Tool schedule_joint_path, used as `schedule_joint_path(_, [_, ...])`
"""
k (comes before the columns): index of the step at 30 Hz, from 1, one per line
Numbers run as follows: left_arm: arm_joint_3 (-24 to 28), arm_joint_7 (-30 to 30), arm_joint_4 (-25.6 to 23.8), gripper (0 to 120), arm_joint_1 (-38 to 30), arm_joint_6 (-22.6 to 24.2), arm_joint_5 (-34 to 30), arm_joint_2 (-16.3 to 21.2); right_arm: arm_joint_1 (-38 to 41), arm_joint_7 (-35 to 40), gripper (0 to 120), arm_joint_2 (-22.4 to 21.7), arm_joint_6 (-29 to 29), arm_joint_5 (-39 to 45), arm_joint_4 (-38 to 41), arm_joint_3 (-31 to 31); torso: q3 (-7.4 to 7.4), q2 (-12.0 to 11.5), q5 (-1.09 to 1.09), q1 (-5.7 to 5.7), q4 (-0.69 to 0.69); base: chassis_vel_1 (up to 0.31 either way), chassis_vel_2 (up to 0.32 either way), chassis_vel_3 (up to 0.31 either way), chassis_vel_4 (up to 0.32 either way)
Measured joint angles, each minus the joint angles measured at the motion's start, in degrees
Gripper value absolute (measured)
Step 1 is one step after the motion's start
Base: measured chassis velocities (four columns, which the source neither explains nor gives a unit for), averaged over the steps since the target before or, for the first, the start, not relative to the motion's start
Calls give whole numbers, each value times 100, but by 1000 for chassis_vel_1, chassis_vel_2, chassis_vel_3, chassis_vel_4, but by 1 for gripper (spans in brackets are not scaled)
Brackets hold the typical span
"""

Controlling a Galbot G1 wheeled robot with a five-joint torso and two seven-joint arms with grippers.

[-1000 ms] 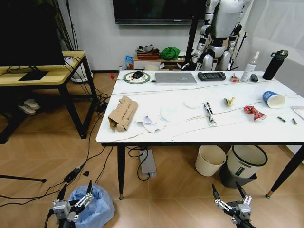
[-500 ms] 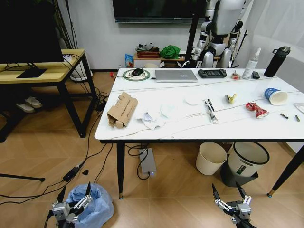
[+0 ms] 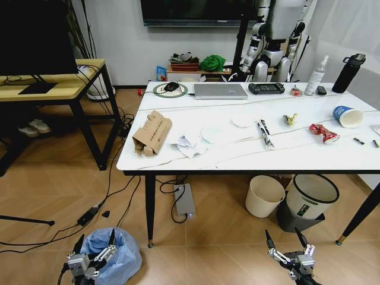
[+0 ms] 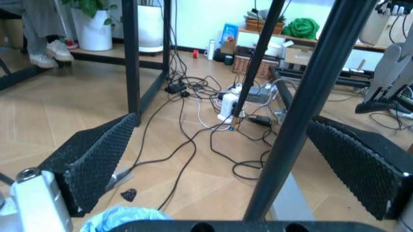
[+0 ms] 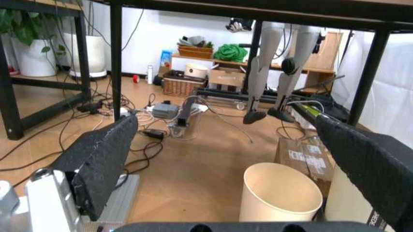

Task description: Pick up the trash bin and place the trash from the table into it.

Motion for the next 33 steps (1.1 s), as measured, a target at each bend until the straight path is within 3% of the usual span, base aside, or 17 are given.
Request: schedule_joint_path(33, [65, 2, -89, 98, 188, 17, 41, 69, -66, 25, 100, 0, 73, 32, 151, 5, -508, -857, 0, -349, 0, 0, 0, 0, 0])
